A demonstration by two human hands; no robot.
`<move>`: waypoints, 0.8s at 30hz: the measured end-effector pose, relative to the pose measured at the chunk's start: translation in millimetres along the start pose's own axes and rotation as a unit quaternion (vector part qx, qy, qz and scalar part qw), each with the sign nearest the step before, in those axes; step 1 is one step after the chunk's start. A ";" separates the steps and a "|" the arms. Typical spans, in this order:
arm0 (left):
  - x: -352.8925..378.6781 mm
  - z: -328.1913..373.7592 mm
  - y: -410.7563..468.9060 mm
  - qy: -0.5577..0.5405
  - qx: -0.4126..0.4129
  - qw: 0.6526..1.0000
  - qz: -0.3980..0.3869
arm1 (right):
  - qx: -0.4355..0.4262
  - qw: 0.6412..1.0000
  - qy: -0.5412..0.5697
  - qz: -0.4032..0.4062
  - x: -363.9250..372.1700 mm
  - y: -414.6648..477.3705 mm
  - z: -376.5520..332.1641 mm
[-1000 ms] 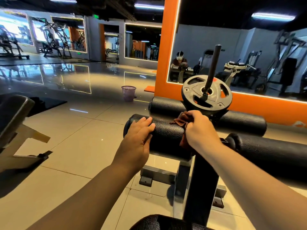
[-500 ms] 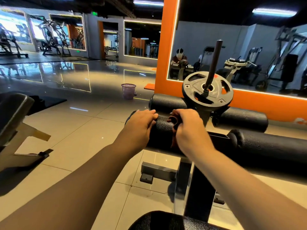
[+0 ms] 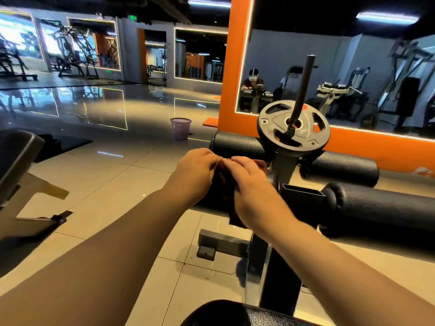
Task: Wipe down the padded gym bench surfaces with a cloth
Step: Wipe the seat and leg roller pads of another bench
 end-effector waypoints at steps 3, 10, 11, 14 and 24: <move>-7.0 -5.6 -4.5 -0.019 -0.013 0.999 0.044 | 0.052 0.998 0.034 0.021 -22.7 4.1 27.2; 14.1 80.0 -49.0 -0.157 -0.051 0.986 0.022 | 0.141 0.960 0.241 0.027 -12.7 14.0 24.6; 23.4 90.0 -45.2 -0.128 -0.047 0.991 -0.008 | 0.165 0.922 0.349 0.039 -16.9 10.3 27.7; 36.1 88.5 -33.9 0.016 -0.038 0.998 -0.042 | 0.190 0.852 0.484 0.059 -25.0 1.7 40.3; -15.0 -6.1 -33.1 -0.074 -0.176 0.969 0.156 | 0.142 0.963 0.231 0.000 -14.9 0.5 44.7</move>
Point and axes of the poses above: each hand's wrist, its own y-axis towards the middle knuckle, its own x-axis out of the palm, z = x × y, the point moved 8 cm from there along y, towards the middle knuckle, and after that the axes turned 2 degrees about y, right-handed, at the moved point
